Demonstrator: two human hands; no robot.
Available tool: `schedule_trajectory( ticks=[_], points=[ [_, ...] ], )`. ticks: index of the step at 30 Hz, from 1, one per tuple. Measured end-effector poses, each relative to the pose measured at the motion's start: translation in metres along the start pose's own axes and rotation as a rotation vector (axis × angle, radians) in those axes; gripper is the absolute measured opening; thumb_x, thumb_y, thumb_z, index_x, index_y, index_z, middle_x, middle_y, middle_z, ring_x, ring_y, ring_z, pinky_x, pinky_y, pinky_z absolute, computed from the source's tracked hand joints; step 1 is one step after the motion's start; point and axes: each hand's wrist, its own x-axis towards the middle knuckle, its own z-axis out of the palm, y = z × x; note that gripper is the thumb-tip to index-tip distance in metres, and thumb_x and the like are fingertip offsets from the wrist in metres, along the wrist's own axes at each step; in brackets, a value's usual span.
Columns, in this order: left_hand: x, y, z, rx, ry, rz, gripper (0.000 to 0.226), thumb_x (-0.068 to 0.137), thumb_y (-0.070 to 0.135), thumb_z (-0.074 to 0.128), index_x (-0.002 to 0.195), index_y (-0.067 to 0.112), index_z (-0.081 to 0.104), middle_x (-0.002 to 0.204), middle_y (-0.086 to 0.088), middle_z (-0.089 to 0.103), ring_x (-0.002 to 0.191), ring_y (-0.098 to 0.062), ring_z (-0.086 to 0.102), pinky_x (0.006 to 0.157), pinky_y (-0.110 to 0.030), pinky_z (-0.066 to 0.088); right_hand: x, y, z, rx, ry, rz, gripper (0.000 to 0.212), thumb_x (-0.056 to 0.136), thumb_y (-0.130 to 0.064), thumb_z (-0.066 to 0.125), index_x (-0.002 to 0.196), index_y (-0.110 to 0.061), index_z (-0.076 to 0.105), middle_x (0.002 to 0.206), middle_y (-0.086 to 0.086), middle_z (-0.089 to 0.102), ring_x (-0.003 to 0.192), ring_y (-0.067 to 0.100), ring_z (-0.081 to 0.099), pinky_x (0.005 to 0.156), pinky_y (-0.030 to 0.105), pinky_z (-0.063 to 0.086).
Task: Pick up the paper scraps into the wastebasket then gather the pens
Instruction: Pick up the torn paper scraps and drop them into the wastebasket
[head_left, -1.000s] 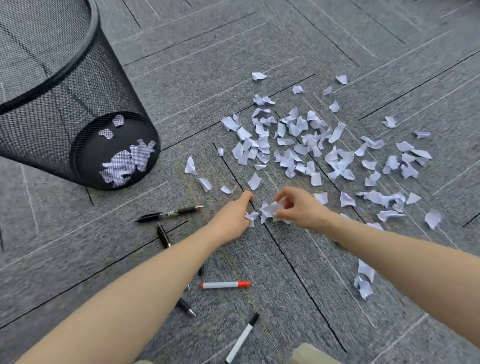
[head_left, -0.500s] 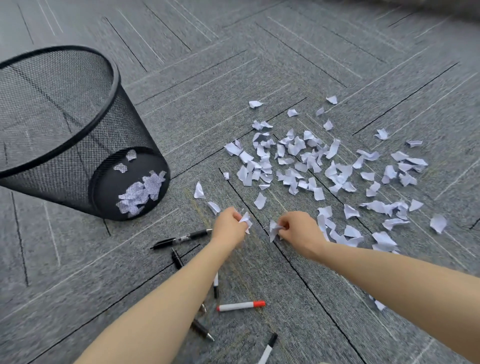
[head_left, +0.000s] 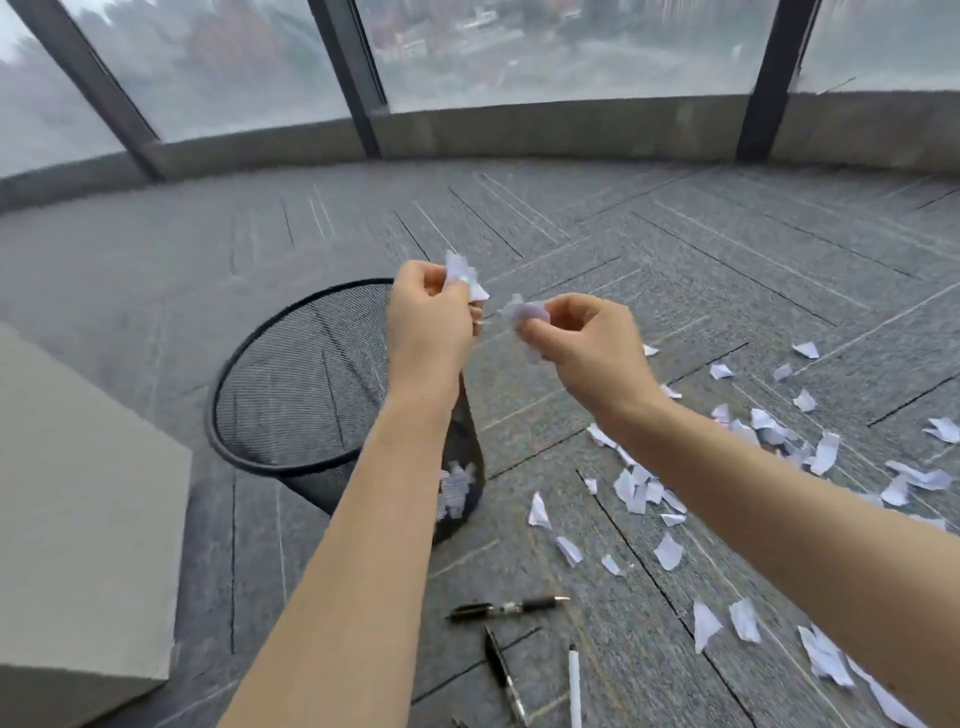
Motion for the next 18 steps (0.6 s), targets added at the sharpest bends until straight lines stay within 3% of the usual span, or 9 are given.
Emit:
schedule_trajectory(
  ticks=[2,5,8,11,14,16,18],
  points=[
    [0.017,-0.002,-0.029,0.270,0.076,0.072,0.020,0.095,0.017,0.045,0.075,0.017,0.044,0.072,-0.003,0.057,0.067,-0.023,0.057,0.066,-0.036,0.046,0.004,-0.016,0.026,-0.053,-0.060,-0.071,0.024,0.082,-0.029,0.068,0.061,-0.022,0.059,0.055,-0.010,0.053,0.048,0.002,0.042,0.049,0.018,0.035],
    [0.026,-0.014,-0.071,0.630,0.098,0.123,0.011,0.096,0.018,0.040,0.090,0.011,0.046,0.086,-0.008,0.055,0.077,-0.029,0.050,0.057,-0.034,0.034,0.009,-0.024,0.059,-0.223,-0.140,-0.129,0.023,0.081,-0.030,0.068,0.062,-0.021,0.058,0.050,-0.013,0.049,0.044,-0.002,0.042,0.049,0.014,0.033],
    [0.029,-0.038,-0.102,0.910,-0.027,-0.034,0.021,0.094,0.031,0.049,0.100,0.010,0.051,0.094,-0.007,0.056,0.081,-0.028,0.051,0.059,-0.032,0.034,0.010,-0.022,0.085,-0.397,-0.256,-0.225,0.017,0.082,-0.025,0.066,0.069,-0.014,0.064,0.059,-0.009,0.056,0.055,0.003,0.048,0.056,0.019,0.041],
    [0.029,-0.062,-0.125,1.114,-0.235,-0.201,0.034,0.089,0.020,0.056,0.122,0.015,0.050,0.121,-0.007,0.057,0.105,-0.028,0.056,0.080,-0.033,0.043,0.008,-0.020,0.104,-0.589,-0.429,-0.253,0.020,0.082,-0.033,0.067,0.093,-0.016,0.067,0.087,-0.004,0.065,0.082,0.013,0.058,0.079,0.033,0.045],
    [0.028,-0.069,-0.135,1.133,-0.232,-0.218,0.043,0.089,0.017,0.054,0.132,0.018,0.048,0.131,-0.006,0.053,0.118,-0.026,0.052,0.093,-0.034,0.042,0.004,-0.013,0.111,-0.782,-0.512,-0.204,0.034,0.083,-0.044,0.061,0.114,-0.028,0.061,0.118,-0.010,0.062,0.111,0.012,0.054,0.102,0.039,0.027],
    [0.028,-0.067,-0.136,1.037,-0.092,-0.120,0.033,0.088,0.014,0.053,0.121,0.018,0.056,0.124,-0.005,0.060,0.114,-0.024,0.055,0.091,-0.032,0.042,0.000,-0.008,0.109,-0.751,-0.458,-0.225,0.028,0.086,-0.046,0.056,0.108,-0.031,0.065,0.112,-0.014,0.064,0.109,0.009,0.056,0.104,0.039,0.023],
    [0.025,-0.063,-0.131,0.890,0.079,0.063,0.024,0.089,0.011,0.050,0.108,0.016,0.064,0.111,-0.005,0.067,0.103,-0.024,0.060,0.082,-0.029,0.044,-0.004,-0.004,0.103,-0.637,-0.359,-0.277,0.017,0.087,-0.040,0.057,0.096,-0.031,0.068,0.095,-0.017,0.063,0.096,0.006,0.060,0.103,0.041,0.032]
  ],
)
